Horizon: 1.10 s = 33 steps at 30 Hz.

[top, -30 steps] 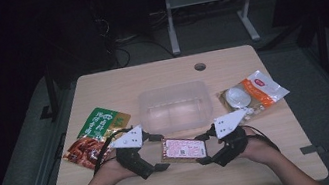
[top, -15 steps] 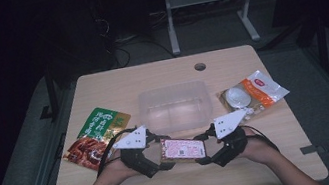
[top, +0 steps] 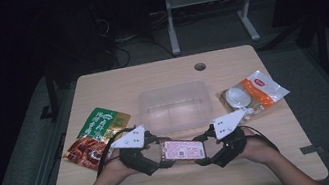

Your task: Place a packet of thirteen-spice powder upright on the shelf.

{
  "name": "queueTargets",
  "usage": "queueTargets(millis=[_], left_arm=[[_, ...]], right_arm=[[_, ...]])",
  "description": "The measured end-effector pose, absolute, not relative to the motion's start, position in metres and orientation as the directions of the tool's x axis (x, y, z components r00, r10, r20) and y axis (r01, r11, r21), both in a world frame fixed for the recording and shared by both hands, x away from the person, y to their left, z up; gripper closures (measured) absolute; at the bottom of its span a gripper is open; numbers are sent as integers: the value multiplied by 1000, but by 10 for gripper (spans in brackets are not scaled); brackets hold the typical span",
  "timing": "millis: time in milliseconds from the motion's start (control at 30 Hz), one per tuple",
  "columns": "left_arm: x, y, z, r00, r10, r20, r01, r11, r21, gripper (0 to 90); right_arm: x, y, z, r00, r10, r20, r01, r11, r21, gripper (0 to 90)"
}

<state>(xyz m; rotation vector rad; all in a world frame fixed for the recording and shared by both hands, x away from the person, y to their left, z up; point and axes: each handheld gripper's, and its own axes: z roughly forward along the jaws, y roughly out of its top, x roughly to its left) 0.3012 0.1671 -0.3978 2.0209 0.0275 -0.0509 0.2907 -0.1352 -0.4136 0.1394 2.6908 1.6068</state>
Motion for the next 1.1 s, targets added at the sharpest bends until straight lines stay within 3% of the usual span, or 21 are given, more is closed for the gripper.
queueTargets(millis=[567,667,867,1100], left_arm=[[299,163,-391,1000,-16,-25,15,-457,889,314],[299,163,-390,999,-10,-43,33,-464,885,315],[303,168,-390,997,37,-70,79,-482,873,315],[315,174,-383,993,85,-82,113,-485,867,315]], right_arm=[[291,-127,-421,-998,58,20,48,537,842,314],[291,-127,-422,-996,63,56,81,537,840,304],[291,-136,-423,-988,128,82,139,550,824,188],[282,-151,-432,-973,214,90,205,607,768,149]])
